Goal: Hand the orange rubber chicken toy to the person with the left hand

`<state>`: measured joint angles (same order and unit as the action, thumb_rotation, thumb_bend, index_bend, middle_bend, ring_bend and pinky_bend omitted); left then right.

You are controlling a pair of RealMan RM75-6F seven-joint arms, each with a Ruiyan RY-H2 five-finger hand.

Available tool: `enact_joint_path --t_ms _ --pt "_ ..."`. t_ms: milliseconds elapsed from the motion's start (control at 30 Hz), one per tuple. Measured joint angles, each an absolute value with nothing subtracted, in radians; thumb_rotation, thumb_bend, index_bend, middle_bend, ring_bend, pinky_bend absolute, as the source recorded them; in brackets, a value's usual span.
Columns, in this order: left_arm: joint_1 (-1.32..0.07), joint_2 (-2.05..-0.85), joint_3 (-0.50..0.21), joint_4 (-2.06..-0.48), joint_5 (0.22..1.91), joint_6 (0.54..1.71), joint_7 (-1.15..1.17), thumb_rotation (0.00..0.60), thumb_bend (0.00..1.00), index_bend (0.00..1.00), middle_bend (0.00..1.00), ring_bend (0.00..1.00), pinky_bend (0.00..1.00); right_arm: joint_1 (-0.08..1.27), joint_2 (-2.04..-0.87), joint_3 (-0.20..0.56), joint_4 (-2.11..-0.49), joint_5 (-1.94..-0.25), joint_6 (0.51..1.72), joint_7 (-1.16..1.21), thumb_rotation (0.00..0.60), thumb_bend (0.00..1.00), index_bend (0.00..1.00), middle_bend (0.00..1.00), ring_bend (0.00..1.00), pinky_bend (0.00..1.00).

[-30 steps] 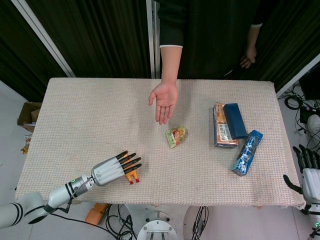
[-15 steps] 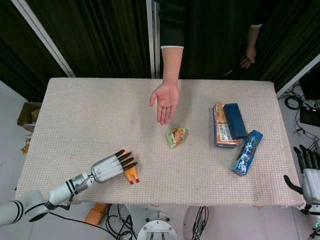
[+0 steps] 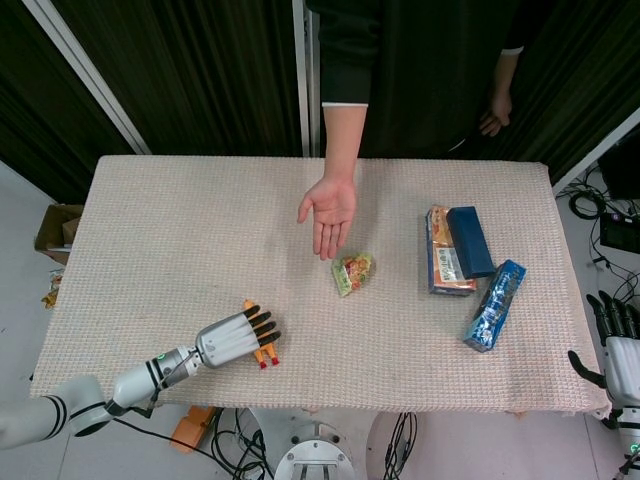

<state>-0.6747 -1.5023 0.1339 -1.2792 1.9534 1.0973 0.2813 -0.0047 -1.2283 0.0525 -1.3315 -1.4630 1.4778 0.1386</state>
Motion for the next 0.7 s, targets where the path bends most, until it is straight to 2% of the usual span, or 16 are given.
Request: enact_joint_path --t_ms 267,433,600,700 --pt "-0.672 -1.517 0.136 -1.257 1.934 1.110 0.280 0.600 0.34 0.47 0.50 0.40 0.51 -0.004 -1.227 0.052 -1.330 -1.460 1.471 0.139 0.600 0.17 0.00 0.00 0.00 0.00" --pt "-0.662 -1.528 0.135 -1.244 1.944 1.172 0.270 0.600 0.39 0.66 0.60 0.48 0.60 -0.003 -1.225 0.051 -1.337 -1.462 1.471 0.134 0.600 0.17 0.00 0.00 0.00 0.00" --pt "-0.651 -1.524 0.120 -1.250 1.942 1.240 0.245 0.600 0.40 0.70 0.64 0.52 0.64 -0.004 -1.221 0.052 -1.342 -1.463 1.475 0.132 0.600 0.17 0.00 0.00 0.00 0.00" --pt "-0.651 -1.496 0.085 -1.276 1.931 1.277 0.253 0.600 0.40 0.71 0.64 0.52 0.64 -0.003 -1.217 0.053 -1.346 -1.464 1.475 0.131 0.600 0.17 0.00 0.00 0.00 0.00"
